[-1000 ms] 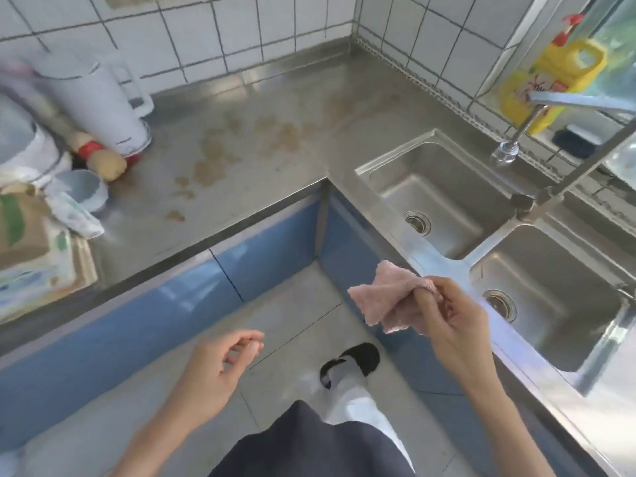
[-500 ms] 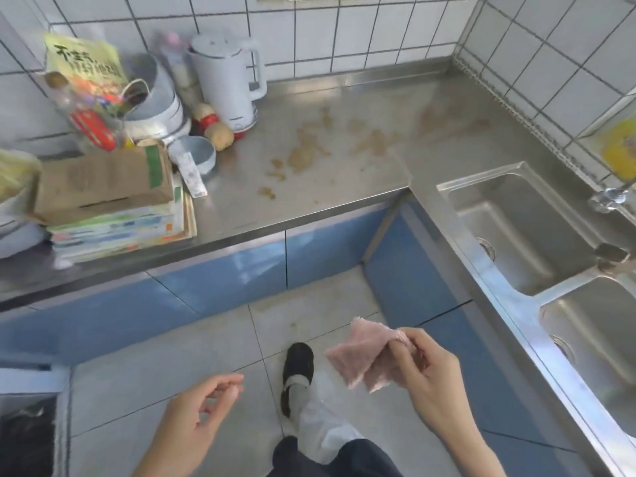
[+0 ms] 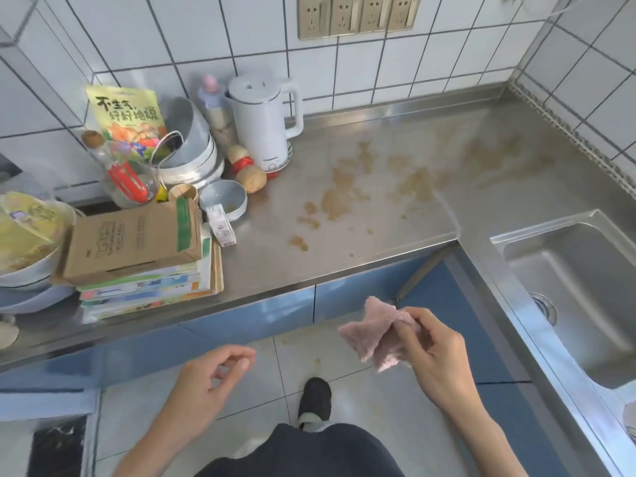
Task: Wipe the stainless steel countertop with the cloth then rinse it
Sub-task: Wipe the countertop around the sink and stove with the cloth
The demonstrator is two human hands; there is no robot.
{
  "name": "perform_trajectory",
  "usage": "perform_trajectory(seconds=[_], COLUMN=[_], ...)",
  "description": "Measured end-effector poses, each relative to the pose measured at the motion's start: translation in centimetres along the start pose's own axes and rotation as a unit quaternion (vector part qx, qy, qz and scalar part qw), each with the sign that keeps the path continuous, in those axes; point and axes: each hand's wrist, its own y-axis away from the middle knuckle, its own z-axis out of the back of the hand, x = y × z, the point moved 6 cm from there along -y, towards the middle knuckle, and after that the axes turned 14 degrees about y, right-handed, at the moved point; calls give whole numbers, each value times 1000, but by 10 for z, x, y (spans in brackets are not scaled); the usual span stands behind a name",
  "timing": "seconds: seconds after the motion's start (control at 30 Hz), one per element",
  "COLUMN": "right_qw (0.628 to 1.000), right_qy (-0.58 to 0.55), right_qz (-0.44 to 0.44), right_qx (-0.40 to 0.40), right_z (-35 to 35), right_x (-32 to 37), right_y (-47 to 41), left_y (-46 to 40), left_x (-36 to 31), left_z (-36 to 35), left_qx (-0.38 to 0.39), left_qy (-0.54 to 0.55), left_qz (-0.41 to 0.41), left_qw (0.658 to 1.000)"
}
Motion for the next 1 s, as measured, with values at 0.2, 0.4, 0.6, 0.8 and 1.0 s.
perform_trajectory(seconds=[0.2, 0.4, 0.6, 0.8, 1.0], right_qw=[998, 999, 996, 990, 982], right_qy=[48, 33, 82, 125, 166], right_qz=[24, 30, 19, 59, 88], right_qx=[30, 13, 25, 31, 16], right_z=[-12, -31, -53, -81, -100], right_x=[17, 41, 89, 145, 178], right_y=[-74, -126, -178, -230, -268], left_y=[-53, -110, -192, -272, -319], left_x=[-8, -15, -43, -89, -116], left_z=[18, 35, 50, 48, 43], left_qx=[-10, 26, 95, 129, 94], left_qy=[7, 13, -26, -24, -64], left_qz=[8, 12, -46, -142, -193], left_qw=[1000, 999, 994, 981, 974])
